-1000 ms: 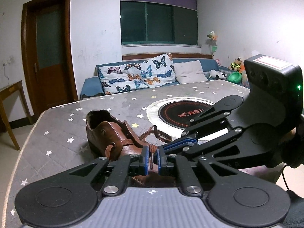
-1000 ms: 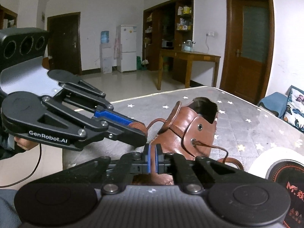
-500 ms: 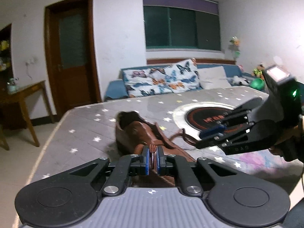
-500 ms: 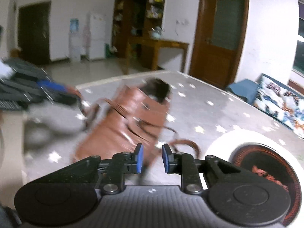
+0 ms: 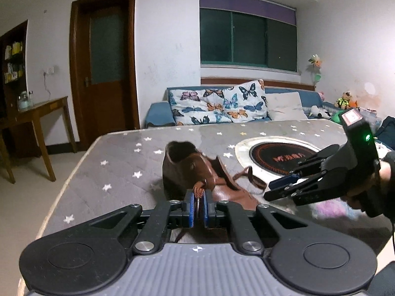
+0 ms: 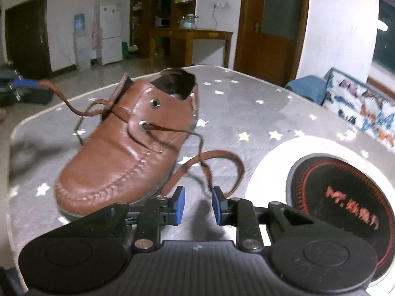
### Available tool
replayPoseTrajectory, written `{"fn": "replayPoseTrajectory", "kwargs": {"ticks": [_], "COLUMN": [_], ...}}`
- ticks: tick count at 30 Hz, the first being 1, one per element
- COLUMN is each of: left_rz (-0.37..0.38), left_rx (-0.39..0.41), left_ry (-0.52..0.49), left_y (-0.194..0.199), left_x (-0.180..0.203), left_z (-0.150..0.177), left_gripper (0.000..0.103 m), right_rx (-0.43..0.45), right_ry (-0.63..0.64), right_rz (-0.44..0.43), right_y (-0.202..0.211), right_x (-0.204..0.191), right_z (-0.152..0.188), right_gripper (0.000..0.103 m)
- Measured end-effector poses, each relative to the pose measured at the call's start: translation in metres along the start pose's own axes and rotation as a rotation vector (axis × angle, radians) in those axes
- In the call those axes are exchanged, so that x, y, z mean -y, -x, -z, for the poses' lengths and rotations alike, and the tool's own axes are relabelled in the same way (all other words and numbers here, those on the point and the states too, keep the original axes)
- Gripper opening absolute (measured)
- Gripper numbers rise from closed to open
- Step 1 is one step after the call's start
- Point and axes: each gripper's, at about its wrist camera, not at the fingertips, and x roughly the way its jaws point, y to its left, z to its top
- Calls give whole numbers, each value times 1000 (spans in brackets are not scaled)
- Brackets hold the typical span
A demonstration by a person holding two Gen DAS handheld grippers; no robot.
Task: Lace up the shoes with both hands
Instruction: 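Lower the lace beside the shoe and open the left gripper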
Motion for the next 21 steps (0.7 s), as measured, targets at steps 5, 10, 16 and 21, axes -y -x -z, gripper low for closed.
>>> {"fn": "replayPoseTrajectory", "kwargs": {"ticks": [5,10,16,21], "left_rz": [-32,-54,-50,-50], "left_rx": [-36,-47,-46,-48], "left_ry": [41,85,93,98], "left_y": [-4,-6,-4,-3], "left_x": [-9,-17,-19,-20], "left_z": [9,14,17,19], "left_gripper": [10,16,23,27], "right_rx": [-2,-2,-18,-7], "right_ry": [17,36,12,28], "right_rz": [-76,-94,-82,4], "right_y": [11,11,1,0], "right_x": [-9,-18,-16,-20], "right_z": [2,2,7,8], "right_gripper": [24,24,24,14]}}
